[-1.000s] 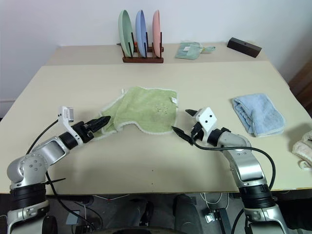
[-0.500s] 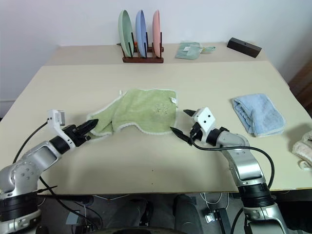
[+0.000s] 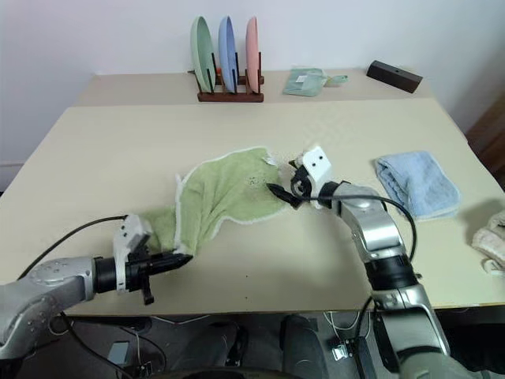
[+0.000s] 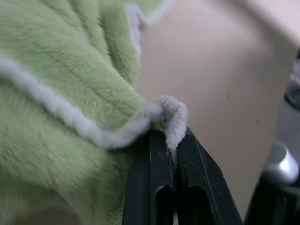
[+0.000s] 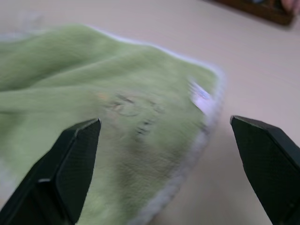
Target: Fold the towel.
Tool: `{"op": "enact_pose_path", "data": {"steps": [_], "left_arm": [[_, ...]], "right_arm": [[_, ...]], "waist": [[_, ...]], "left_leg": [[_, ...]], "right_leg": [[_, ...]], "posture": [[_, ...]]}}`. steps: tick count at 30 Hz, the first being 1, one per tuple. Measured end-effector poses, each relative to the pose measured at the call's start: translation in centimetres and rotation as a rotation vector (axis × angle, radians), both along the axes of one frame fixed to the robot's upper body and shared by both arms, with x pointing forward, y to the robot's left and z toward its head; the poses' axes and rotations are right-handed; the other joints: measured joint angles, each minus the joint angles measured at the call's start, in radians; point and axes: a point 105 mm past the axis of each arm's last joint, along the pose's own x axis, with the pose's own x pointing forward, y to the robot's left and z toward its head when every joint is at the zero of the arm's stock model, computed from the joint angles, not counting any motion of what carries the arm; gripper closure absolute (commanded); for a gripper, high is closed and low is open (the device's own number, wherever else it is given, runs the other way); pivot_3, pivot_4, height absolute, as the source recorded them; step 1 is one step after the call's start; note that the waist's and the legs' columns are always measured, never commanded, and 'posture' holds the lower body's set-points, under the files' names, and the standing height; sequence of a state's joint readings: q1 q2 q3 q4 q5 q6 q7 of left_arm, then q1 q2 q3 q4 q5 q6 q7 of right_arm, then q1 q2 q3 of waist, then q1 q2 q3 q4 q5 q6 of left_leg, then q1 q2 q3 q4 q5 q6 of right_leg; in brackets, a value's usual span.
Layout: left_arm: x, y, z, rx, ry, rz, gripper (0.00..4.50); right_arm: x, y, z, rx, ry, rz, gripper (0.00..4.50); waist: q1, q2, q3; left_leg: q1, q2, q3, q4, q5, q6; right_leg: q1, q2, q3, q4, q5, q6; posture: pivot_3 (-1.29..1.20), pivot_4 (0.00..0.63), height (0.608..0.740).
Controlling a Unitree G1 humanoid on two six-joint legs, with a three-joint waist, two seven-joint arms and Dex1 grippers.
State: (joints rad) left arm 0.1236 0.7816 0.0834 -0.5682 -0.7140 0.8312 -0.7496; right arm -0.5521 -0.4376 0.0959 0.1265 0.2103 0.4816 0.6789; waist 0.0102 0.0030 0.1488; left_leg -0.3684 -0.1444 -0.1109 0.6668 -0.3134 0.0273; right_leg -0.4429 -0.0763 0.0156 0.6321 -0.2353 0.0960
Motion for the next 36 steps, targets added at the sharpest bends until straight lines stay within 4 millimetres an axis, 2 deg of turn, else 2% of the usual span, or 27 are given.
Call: {"op": "enact_pose_path", "data": {"steps": [6, 9, 12, 14, 17, 19, 25, 28, 31, 34, 36], "left_arm": [[0.3, -0.4, -0.3, 0.011, -0.03, 0.0, 4.46], [0.5, -0.1, -0.5, 0.02, -0.042, 0.017, 4.46], [0.7, 0.1, -0.8, 0.021, -0.047, 0.036, 4.5], [0.6, 0.2, -0.9, 0.01, -0.051, 0.059, 4.5], [0.7, 0.7, -0.8, 0.003, -0.056, 0.092, 4.5], [0.8, 0.9, -0.6, 0.005, -0.068, 0.099, 4.5], [0.7, 1.3, -0.6, 0.011, -0.075, 0.105, 4.5], [0.9, 1.7, -0.5, 0.015, -0.076, 0.109, 4.5], [1.5, 1.9, -0.3, 0.02, -0.089, 0.109, 4.5], [1.8, 1.9, -0.2, 0.02, -0.094, 0.101, 4.5], [2.0, 1.9, -0.2, 0.024, -0.097, 0.095, 4.5]], "right_arm": [[3.1, 1.9, -1.2, 0.0, 0.128, -0.081, 0.0], [3.7, 2.0, -2.2, -0.066, 0.155, -0.093, 0.0], [3.8, 2.4, -2.7, -0.099, 0.157, -0.069, 0.86], [3.6, 2.9, -2.8, -0.113, 0.153, -0.032, 1.73], [3.0, 2.7, -2.8, -0.124, 0.152, 0.007, 3.3], [1.8, 1.7, -2.9, -0.135, 0.144, 0.041, 4.43], [-3.9, -2.7, -3.3, -0.235, 0.172, 0.148, 4.43], [-6.8, -4.2, -3.3, -0.3, 0.201, 0.205, 4.43], [-8.0, -4.4, -3.0, -0.322, 0.216, 0.242, 3.54], [-8.1, -4.2, -2.5, -0.304, 0.209, 0.25, 2.04], [-7.6, -4.4, -1.6, -0.277, 0.175, 0.216, 1.07]], "waist": [[-0.009, 0.0, 0.0], [-0.006, 0.0, 0.0], [-0.01, 0.0, 0.0], [-0.017, 0.0, 0.0], [-0.017, 0.0, 0.0], [-0.009, 0.0, 0.0], [0.003, 0.0, 0.0], [0.002, 0.0, 0.0], [-0.003, 0.0, 0.0], [0.002, 0.0, 0.0], [0.004, 0.0, 0.0]], "left_leg": [[0.0, 0.0, 0.0, -0.001, 0.0, 0.0], [-0.001, 0.0, 0.0, -0.001, 0.0, 0.0], [-0.001, 0.0, 0.0, -0.001, 0.0, 0.0], [0.0, 0.0, 0.0, -0.001, 0.0, 0.0], [-0.001, 0.0, -0.001, -0.001, 0.0, 0.0], [-0.001, 0.0, -0.001, 0.0, 0.0, 0.0], [-0.002, 0.0, -0.001, 0.0, 0.0, 0.001], [-0.002, 0.0, -0.001, 0.0, 0.0, 0.001], [-0.001, 0.0, 0.0, 0.0, 0.0, 0.0], [-0.001, 0.0, 0.0, 0.0, 0.0, 0.0], [-0.002, 0.0, 0.0, 0.0, -0.001, 0.001]], "right_leg": [[-0.001, 0.0, 0.0, 0.0, 0.0, 0.0], [-0.001, 0.0, 0.0, 0.0, 0.0, 0.0], [-0.001, 0.0, 0.0, -0.001, 0.0, 0.0], [-0.001, 0.0, 0.0, 0.0, 0.0, 0.0], [0.0, 0.0, 0.0, 0.0, 0.0, 0.0], [0.0, 0.0, -0.001, -0.001, 0.0, 0.0], [0.0, -0.001, 0.0, -0.002, 0.0, 0.0], [0.0, 0.0, -0.001, -0.002, 0.0, 0.0], [0.0, 0.0, 0.0, -0.001, 0.0, 0.0], [0.0, -0.001, 0.0, -0.001, 0.0, 0.0], [0.0, -0.001, 0.0, -0.002, 0.0, 0.0]], "posture": [[0.0, 0.15, 0.74], [0.0, 0.15, 0.74], [0.0, 0.15, 0.74], [0.0, 0.15, 0.74], [0.0, 0.15, 0.74], [0.0, 0.15, 0.74], [0.0, 0.15, 0.74], [0.0, 0.15, 0.74], [0.0, 0.15, 0.74], [0.0, 0.15, 0.74], [0.0, 0.15, 0.74]]}}
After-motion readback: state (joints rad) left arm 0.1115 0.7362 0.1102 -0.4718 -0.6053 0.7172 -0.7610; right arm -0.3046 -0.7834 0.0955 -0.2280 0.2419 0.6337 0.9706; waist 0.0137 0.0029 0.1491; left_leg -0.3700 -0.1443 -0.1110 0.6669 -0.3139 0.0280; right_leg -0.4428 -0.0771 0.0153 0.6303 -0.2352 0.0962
